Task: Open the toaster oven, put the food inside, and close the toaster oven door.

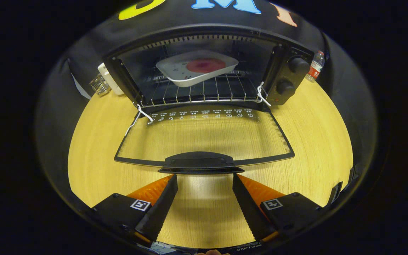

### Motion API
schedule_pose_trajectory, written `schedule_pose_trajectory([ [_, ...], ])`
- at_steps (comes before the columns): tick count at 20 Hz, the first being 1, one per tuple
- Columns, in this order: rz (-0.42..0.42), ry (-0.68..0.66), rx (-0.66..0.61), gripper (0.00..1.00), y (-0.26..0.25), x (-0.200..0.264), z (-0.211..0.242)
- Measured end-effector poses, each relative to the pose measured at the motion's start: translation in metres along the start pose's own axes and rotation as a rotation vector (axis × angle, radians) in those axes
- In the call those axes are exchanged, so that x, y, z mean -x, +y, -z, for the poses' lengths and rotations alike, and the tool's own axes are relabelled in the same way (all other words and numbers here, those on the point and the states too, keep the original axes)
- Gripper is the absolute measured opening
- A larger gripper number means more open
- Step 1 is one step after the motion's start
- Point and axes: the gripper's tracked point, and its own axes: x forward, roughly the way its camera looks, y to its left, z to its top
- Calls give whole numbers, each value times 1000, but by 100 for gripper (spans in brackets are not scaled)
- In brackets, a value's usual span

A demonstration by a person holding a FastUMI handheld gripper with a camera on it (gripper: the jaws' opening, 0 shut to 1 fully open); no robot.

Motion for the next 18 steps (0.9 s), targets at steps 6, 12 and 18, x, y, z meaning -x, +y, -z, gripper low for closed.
schedule_pose_trajectory([
  [6, -3, -141, -21, 99, 6, 47, -40],
  [12, -10, -412, 53, 99, -22, 136, -108],
  [18, 72, -691, 46, 98, -64, 218, -130],
])
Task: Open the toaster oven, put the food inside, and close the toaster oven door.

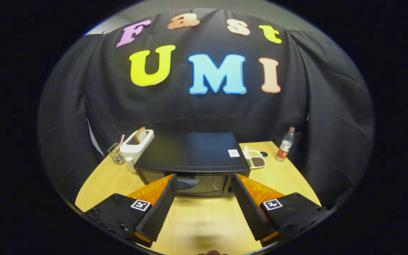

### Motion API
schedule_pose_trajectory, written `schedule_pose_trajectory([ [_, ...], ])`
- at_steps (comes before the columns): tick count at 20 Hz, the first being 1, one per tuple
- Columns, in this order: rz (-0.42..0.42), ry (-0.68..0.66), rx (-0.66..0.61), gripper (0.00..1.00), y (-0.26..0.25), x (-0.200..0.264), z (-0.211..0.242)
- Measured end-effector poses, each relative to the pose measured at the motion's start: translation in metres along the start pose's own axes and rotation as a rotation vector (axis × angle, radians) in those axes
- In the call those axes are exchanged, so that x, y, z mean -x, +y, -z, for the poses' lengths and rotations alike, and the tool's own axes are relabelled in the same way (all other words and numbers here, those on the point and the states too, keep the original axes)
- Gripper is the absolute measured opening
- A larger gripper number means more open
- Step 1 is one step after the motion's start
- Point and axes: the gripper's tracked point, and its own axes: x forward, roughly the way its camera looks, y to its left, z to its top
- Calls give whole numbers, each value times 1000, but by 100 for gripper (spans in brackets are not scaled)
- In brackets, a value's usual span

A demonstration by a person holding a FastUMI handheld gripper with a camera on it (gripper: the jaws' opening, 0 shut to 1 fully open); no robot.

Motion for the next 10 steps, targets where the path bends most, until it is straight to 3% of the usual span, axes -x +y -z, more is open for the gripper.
schedule_pose_trajectory([
  [5, 94, -168, 34, 99, -24, 47, -33],
  [10, 111, -277, 8, 98, -40, 111, -54],
])
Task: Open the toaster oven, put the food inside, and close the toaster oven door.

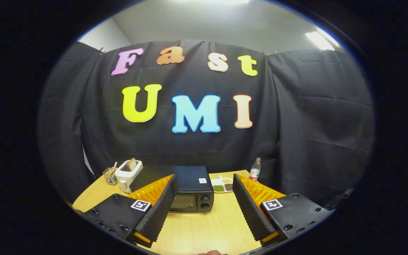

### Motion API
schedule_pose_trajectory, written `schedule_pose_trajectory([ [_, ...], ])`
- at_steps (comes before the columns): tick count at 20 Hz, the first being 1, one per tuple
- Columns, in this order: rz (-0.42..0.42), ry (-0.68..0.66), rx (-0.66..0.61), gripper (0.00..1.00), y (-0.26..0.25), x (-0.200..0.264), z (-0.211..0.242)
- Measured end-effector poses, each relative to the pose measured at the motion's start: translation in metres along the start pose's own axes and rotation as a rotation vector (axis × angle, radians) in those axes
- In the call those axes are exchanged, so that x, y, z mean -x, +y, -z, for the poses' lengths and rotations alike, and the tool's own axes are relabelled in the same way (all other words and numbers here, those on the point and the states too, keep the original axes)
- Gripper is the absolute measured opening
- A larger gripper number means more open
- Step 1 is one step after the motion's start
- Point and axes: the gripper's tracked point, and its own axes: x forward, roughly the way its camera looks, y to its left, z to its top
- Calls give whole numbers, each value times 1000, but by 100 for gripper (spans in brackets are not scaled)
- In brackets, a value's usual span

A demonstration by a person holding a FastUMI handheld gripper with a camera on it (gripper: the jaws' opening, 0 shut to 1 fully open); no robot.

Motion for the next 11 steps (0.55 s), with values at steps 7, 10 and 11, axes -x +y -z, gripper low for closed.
schedule_pose_trajectory([
  [7, 13, -7, 18, 98, -12, 38, 8],
  [10, 3, 9, 28, 98, -10, 47, 20],
  [11, -6, 16, 30, 98, -7, 48, 24],
])
